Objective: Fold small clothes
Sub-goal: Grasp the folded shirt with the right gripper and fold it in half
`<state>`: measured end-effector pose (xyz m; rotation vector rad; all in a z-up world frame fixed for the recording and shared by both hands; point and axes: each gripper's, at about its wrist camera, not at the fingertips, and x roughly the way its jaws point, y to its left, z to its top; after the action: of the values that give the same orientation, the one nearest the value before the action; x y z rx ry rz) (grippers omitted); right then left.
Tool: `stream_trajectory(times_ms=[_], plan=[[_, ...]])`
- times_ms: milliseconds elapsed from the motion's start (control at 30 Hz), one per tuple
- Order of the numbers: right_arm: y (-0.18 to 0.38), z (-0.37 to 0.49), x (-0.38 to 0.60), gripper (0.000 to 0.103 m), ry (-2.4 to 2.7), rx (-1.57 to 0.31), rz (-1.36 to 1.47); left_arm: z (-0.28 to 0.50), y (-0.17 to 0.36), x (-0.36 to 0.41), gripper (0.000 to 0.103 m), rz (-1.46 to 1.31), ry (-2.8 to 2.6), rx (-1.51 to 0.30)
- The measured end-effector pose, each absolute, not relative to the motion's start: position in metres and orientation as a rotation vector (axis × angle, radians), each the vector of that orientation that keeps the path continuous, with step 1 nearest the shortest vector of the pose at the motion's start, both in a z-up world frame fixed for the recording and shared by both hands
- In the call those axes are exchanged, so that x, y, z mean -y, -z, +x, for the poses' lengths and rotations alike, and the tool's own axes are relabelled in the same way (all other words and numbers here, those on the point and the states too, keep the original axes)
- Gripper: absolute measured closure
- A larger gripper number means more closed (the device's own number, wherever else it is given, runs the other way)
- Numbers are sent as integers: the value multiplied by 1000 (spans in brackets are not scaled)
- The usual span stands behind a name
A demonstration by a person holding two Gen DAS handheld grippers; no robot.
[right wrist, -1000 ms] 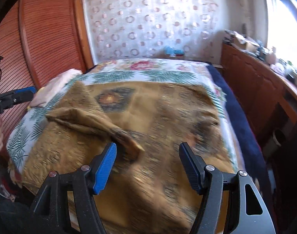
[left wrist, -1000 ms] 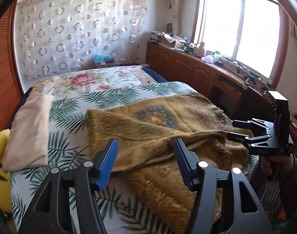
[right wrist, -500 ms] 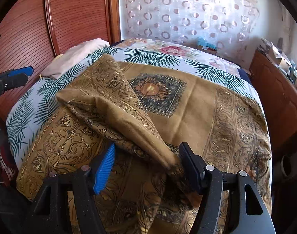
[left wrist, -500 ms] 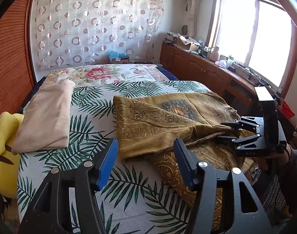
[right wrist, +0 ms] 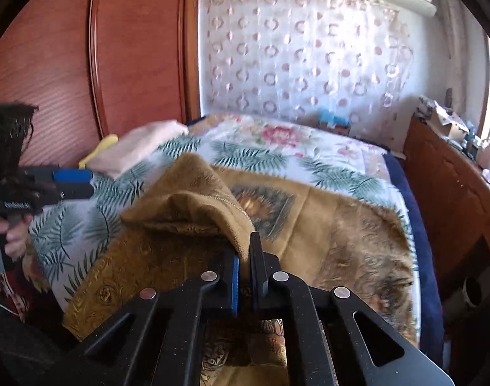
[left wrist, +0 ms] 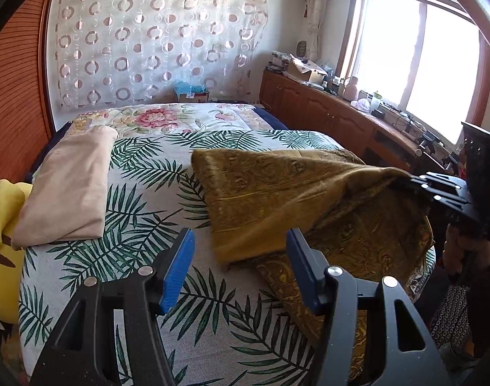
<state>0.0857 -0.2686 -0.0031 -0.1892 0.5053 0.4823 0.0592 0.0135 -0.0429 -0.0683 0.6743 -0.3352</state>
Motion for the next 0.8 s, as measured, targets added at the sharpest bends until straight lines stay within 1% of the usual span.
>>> stream_trajectory(times_ms=[100,333,433,667,800], plan=[[-4,72,284,98,-455,-477,-168,58,41,-12,43,-69,339,-669],[2,44,315,98,-355,-478,-160,55,37,-1,43,-55,361,-659],[7,41,321,98,-302,-508,-161,55,36,4,43,-45,370,-656],[41,49,320,98,-232,-620,-192,55,35,10,41,-28,369,-650],[38,51,314,98,-222,-633,-181,54,33,13,38,-15,365,-644]])
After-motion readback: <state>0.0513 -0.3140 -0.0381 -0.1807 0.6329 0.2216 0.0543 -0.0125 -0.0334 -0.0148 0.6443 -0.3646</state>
